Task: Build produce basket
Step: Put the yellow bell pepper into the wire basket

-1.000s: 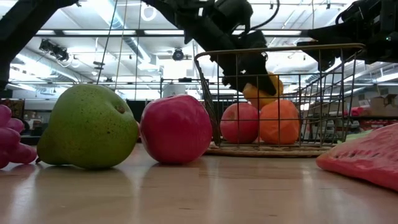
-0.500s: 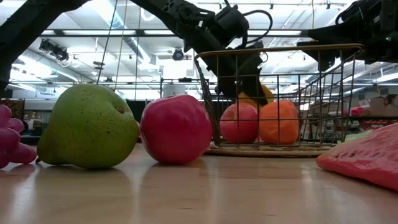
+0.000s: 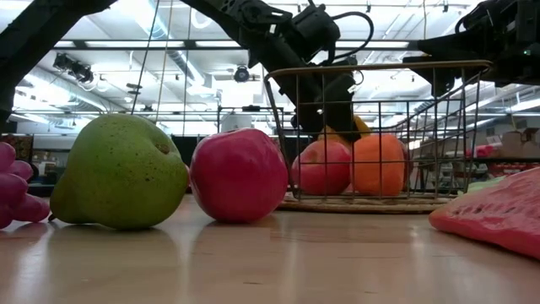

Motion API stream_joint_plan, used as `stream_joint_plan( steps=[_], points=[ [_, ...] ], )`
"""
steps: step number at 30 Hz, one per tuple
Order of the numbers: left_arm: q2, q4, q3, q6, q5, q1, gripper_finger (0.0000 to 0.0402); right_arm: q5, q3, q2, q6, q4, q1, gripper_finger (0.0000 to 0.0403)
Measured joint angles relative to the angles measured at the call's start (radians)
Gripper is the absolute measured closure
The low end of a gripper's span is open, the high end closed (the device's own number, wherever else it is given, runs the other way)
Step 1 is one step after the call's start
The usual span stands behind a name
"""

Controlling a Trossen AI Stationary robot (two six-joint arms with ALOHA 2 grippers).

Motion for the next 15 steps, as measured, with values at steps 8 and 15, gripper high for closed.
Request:
stream_joint_plan(
  steps=[8,15],
  points=[
    [0.000,0.006,0.000,0.028,0.000,-0.002,0.0045,0.000,0.000,0.000,0.000,0.000,0.000,0.0172],
    [0.000,-0.008,-0.001,0.089,0.000,-0.006,0.0010,0.000,0.000,0.000,0.000,0.000,0.000,0.0172]
  ],
)
